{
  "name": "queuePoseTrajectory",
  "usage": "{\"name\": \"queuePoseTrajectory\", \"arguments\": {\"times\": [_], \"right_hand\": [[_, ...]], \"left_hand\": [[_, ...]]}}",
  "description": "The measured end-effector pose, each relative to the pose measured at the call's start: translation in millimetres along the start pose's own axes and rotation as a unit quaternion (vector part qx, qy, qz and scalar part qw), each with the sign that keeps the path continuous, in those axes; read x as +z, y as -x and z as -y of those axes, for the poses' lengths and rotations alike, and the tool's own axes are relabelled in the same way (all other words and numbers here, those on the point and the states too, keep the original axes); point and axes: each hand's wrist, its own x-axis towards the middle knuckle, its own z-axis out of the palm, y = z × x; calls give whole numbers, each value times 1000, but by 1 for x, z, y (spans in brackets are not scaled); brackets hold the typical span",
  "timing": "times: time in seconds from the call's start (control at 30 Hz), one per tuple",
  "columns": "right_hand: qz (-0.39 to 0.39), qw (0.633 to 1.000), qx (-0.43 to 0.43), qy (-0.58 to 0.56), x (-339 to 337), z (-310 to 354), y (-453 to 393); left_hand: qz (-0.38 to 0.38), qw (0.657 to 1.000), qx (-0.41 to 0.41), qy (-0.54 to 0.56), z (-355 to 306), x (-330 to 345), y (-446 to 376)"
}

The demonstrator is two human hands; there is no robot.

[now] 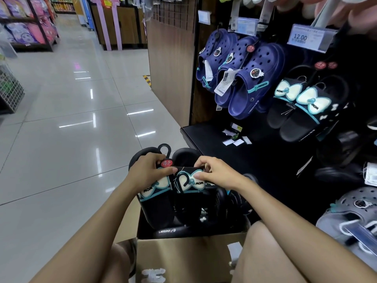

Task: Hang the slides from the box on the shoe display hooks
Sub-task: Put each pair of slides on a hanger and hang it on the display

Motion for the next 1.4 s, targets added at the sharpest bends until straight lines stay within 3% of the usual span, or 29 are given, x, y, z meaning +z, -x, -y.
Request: {"name": "queuePoseTrajectory", "arguments": {"times": [0.43,0.6,0.8,1.4], "right_hand": [[-79,994,50,-49,-5,9,2],[-115,985,90,-92,-4,9,-4],[-122,981,91,-120,-5,16,-3],[-92,991,36,-89,-8,12,3]], "left_hand": [[27,993,13,-118,-9,12,-2],[50,972,28,-227,-16,19,1],[43,960,41,-274,-17,29,-2],[-105,991,-20,-84,-17,25,-9]]}}
